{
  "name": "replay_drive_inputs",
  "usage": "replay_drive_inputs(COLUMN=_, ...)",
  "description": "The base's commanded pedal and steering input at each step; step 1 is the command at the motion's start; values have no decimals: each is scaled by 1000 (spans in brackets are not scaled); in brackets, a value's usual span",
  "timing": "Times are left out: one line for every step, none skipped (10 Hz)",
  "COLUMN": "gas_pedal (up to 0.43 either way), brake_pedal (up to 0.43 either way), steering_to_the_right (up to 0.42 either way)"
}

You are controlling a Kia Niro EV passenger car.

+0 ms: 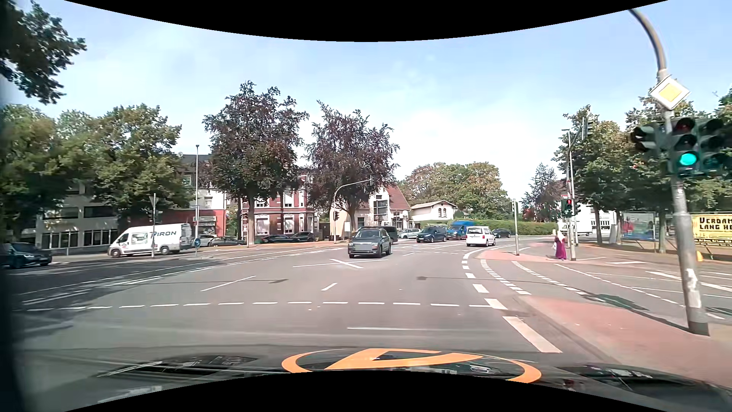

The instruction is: Follow the waypoints while adhering to traffic rules and regulations

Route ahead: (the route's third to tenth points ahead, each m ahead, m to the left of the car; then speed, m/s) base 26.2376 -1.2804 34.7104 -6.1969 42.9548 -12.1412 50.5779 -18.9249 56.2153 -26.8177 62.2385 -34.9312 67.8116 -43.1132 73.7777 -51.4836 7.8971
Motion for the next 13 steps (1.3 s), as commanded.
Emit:
replay_drive_inputs(gas_pedal=157, brake_pedal=0, steering_to_the_right=54)
replay_drive_inputs(gas_pedal=157, brake_pedal=0, steering_to_the_right=54)
replay_drive_inputs(gas_pedal=157, brake_pedal=0, steering_to_the_right=54)
replay_drive_inputs(gas_pedal=157, brake_pedal=0, steering_to_the_right=52)
replay_drive_inputs(gas_pedal=150, brake_pedal=0, steering_to_the_right=51)
replay_drive_inputs(gas_pedal=150, brake_pedal=0, steering_to_the_right=50)
replay_drive_inputs(gas_pedal=150, brake_pedal=0, steering_to_the_right=48)
replay_drive_inputs(gas_pedal=150, brake_pedal=0, steering_to_the_right=48)
replay_drive_inputs(gas_pedal=138, brake_pedal=0, steering_to_the_right=48)
replay_drive_inputs(gas_pedal=138, brake_pedal=0, steering_to_the_right=48)
replay_drive_inputs(gas_pedal=138, brake_pedal=0, steering_to_the_right=48)
replay_drive_inputs(gas_pedal=138, brake_pedal=0, steering_to_the_right=48)
replay_drive_inputs(gas_pedal=130, brake_pedal=0, steering_to_the_right=49)
